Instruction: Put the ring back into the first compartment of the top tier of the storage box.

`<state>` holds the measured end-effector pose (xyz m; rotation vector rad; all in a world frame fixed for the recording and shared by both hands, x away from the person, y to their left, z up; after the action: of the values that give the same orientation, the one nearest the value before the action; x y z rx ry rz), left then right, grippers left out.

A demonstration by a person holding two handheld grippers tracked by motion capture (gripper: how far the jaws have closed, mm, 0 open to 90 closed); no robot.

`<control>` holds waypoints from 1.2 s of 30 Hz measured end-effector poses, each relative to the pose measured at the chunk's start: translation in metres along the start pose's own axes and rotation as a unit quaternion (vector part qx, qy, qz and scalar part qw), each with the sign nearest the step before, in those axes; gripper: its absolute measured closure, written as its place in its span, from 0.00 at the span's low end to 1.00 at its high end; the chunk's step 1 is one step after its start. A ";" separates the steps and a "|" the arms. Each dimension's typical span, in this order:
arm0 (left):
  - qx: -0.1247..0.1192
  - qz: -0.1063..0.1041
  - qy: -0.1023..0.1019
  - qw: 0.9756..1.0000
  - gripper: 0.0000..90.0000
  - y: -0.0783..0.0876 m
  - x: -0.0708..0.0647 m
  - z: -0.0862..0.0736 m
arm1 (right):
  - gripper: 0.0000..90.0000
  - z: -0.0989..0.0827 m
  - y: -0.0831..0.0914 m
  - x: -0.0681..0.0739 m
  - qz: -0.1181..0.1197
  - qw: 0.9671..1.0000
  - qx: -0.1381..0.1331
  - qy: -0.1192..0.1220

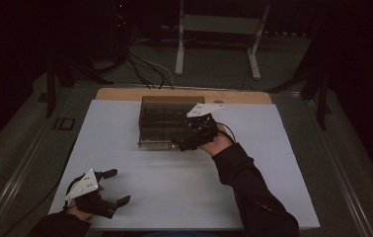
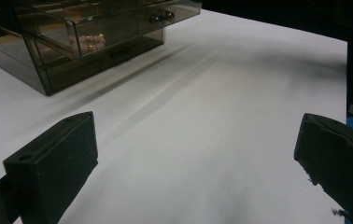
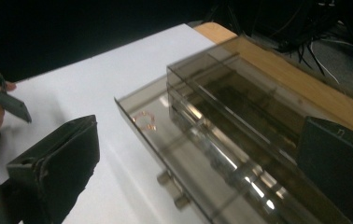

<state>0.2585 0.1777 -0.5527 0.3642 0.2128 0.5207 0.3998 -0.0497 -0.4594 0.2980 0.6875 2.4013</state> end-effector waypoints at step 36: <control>-0.001 -0.001 -0.001 1.000 0.01 -0.001 -0.001 0.001 | 0.00 -0.130 0.062 -0.020 -0.020 0.998 0.007 -0.053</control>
<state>0.2585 0.1764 -0.5523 0.3626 0.2109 0.5188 0.3371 -0.1566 -0.5354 0.4110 0.6546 2.3258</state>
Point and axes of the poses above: each handheld gripper's, and its own axes: y roughly backward along the jaws, z roughly out of its top, x roughly to its left, the point moved 8 cm from there along -y, roughly forward along the jaws, and after that the axes turned 3 degrees about -z, right-handed, at the moved point
